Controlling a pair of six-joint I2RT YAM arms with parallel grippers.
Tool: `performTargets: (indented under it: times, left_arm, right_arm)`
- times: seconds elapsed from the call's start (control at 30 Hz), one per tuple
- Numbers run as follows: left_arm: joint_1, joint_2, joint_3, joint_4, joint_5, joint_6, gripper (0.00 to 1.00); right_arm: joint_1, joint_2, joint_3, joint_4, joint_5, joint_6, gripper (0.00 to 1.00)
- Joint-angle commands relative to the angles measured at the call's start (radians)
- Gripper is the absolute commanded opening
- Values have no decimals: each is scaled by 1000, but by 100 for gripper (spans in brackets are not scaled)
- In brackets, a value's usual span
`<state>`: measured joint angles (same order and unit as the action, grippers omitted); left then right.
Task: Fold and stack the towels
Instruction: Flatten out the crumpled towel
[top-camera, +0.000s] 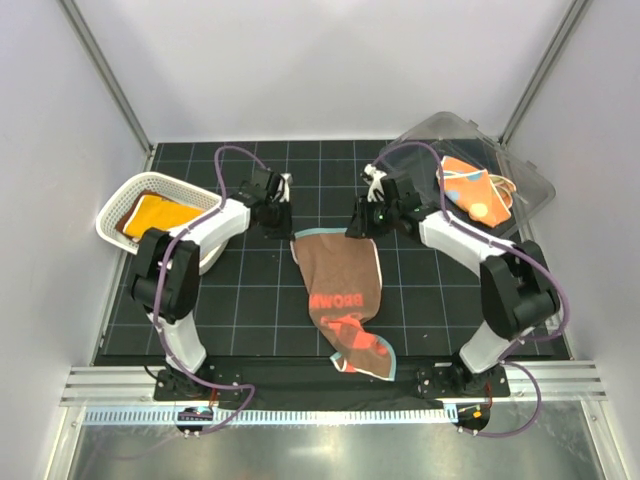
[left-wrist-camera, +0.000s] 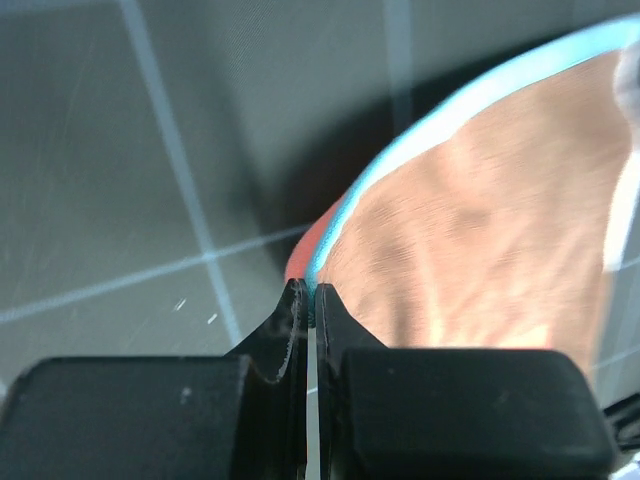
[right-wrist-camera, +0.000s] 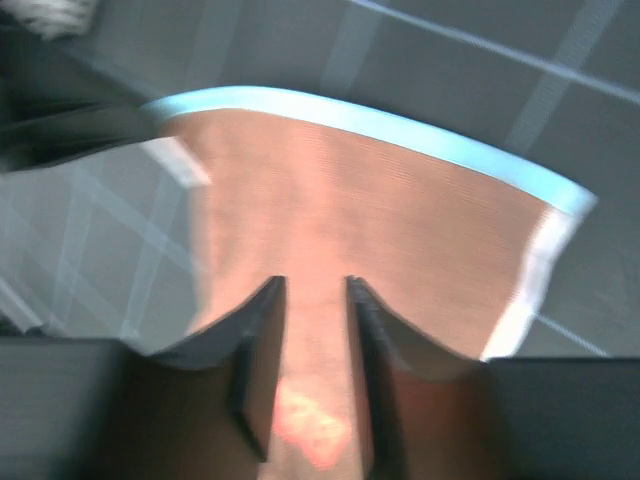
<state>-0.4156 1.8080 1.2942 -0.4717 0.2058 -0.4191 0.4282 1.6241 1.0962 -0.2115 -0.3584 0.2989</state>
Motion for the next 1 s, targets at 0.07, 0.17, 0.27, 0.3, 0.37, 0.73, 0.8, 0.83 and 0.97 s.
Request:
performTargets:
  times: [0.07, 0.17, 0.27, 0.3, 0.37, 0.73, 0.8, 0.83, 0.97]
  left_arm:
    - [0, -50, -67, 26, -14, 26, 0]
    - [-14, -137, -79, 93, 95, 42, 0]
    - [-40, -217, -72, 130, 180, 95, 0]
    - [-41, -231, -78, 130, 210, 108, 0]
    - [-42, -263, -125, 139, 288, 149, 0]
    - [-42, -285, -96, 85, 334, 269, 0]
    - [-42, -271, -63, 55, 330, 299, 0]
    - [-43, -265, -50, 41, 322, 310, 0]
    - [-41, -233, -9, -8, 265, 345, 0]
  right_arm:
    - [-34, 78, 37, 61, 153, 28, 45]
    - [-46, 83, 116, -12, 124, 14, 54]
    - [-63, 14, 81, 29, -53, -85, 74]
    - [-78, 4, 73, 32, -161, -124, 87]
    - [-80, 11, 89, -20, -319, -264, 95]
    - [-80, 282, 370, -119, -709, -630, 98]
    - [-74, 370, 475, -195, -766, -703, 98]
    - [-72, 397, 510, -294, -807, -783, 97]
    - [-68, 543, 655, -550, -846, -1019, 95]
